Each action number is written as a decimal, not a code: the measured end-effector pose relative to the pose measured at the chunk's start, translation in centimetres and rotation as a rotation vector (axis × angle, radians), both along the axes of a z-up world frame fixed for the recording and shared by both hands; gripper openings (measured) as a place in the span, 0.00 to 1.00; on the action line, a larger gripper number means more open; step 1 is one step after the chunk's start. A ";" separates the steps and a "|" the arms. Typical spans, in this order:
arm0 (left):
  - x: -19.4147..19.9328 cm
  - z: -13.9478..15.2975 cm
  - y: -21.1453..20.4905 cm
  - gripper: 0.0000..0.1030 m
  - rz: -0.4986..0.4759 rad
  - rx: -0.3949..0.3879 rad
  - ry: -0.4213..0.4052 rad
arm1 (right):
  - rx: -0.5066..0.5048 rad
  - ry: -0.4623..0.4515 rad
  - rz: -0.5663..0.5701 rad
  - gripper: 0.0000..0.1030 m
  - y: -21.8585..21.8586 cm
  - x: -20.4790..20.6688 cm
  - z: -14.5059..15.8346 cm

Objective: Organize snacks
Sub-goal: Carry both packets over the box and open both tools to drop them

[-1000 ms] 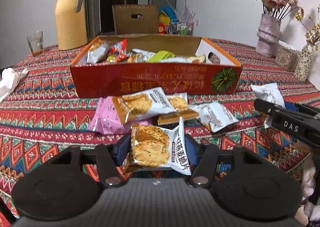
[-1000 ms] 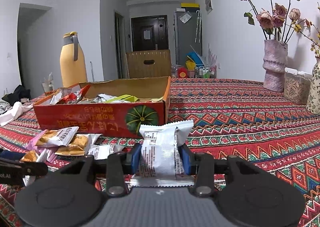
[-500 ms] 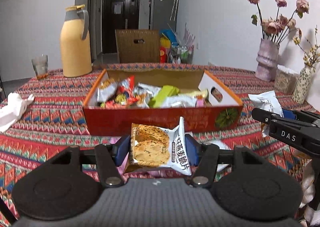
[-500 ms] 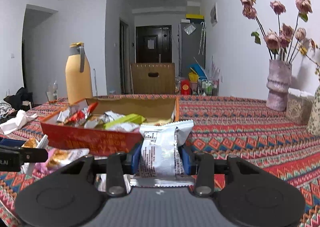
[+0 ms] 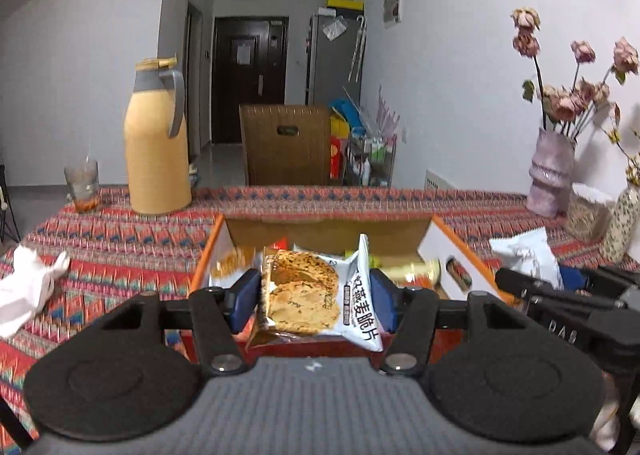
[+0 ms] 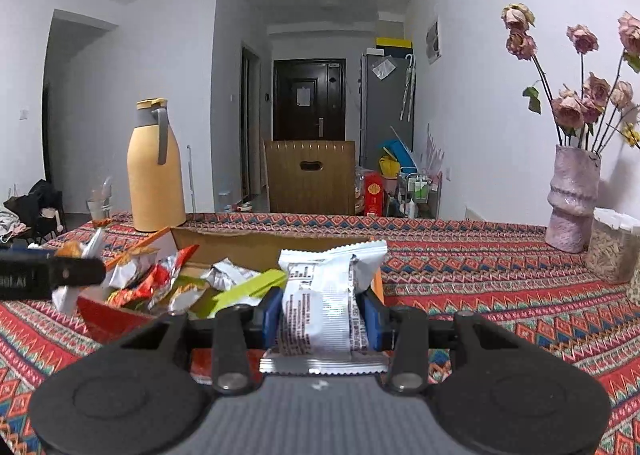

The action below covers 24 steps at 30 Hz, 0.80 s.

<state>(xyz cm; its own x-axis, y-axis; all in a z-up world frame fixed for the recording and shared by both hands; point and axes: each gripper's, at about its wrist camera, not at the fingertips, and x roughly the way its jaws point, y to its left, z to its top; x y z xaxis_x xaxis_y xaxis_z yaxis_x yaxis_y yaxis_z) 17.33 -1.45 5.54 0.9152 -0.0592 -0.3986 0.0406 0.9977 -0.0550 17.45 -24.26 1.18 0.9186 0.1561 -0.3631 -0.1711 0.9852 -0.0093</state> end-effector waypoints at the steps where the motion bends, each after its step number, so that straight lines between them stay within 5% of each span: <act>1: 0.5 0.4 0.1 0.58 0.001 -0.001 -0.008 | -0.001 -0.002 -0.001 0.39 0.2 0.4 0.2; 14: 7.8 1.9 1.8 0.58 0.086 -0.069 -0.066 | 0.002 0.005 -0.026 0.39 2.8 8.1 1.0; 24: 11.1 -2.2 1.9 0.58 0.069 -0.030 -0.062 | 0.029 0.055 -0.024 0.39 3.0 10.7 -2.4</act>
<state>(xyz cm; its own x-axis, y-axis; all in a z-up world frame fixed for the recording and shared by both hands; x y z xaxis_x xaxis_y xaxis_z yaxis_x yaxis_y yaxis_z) 28.47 0.47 3.36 0.9402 -0.0063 -0.3404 -0.0241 0.9961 -0.0848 28.14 -21.23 -1.22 0.9010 0.1452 -0.4089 -0.1464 0.9888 0.0285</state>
